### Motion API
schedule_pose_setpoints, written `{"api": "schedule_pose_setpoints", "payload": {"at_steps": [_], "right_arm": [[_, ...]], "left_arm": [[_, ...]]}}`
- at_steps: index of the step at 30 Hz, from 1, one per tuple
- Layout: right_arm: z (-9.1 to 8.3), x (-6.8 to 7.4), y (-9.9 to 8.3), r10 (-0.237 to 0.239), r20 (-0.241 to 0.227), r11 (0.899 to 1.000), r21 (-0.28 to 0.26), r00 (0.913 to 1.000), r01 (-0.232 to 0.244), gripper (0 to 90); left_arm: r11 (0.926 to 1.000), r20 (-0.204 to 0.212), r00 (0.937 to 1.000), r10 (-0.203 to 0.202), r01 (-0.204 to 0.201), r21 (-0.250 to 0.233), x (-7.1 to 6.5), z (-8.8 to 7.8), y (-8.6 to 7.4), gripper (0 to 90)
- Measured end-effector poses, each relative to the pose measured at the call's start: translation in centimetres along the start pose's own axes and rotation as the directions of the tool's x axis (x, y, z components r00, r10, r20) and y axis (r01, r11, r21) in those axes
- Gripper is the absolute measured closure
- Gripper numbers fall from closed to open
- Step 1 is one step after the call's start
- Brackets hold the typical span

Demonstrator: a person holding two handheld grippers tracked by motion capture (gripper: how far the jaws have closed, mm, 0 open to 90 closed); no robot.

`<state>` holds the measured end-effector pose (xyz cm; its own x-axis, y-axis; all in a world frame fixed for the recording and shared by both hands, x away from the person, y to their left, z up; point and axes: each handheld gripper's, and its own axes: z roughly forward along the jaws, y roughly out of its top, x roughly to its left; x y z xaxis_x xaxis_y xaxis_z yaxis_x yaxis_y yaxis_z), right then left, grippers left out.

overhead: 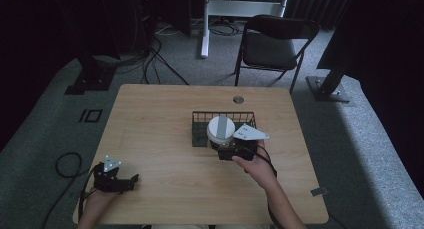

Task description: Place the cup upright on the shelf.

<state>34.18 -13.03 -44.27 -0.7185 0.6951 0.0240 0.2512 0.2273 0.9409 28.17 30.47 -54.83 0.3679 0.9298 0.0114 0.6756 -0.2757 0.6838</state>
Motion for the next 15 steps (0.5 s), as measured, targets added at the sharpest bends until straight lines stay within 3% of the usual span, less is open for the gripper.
{"api": "schedule_pose_setpoints", "payload": {"at_steps": [4,15], "right_arm": [[0.2,-0.5,1.0,0.010,0.021,1.000,-0.025,0.9997,-0.010,18.1],[0.6,-1.3,2.3,0.005,0.055,0.999,-0.034,0.9985,-0.003,18.1]], "left_arm": [[1.0000,0.000,1.0000,0.000,0.000,0.000,0.0,0.0,0.0,0.2],[1.0000,0.000,1.0000,0.000,0.000,0.001,0.0,0.0,0.0,0.2]]}}
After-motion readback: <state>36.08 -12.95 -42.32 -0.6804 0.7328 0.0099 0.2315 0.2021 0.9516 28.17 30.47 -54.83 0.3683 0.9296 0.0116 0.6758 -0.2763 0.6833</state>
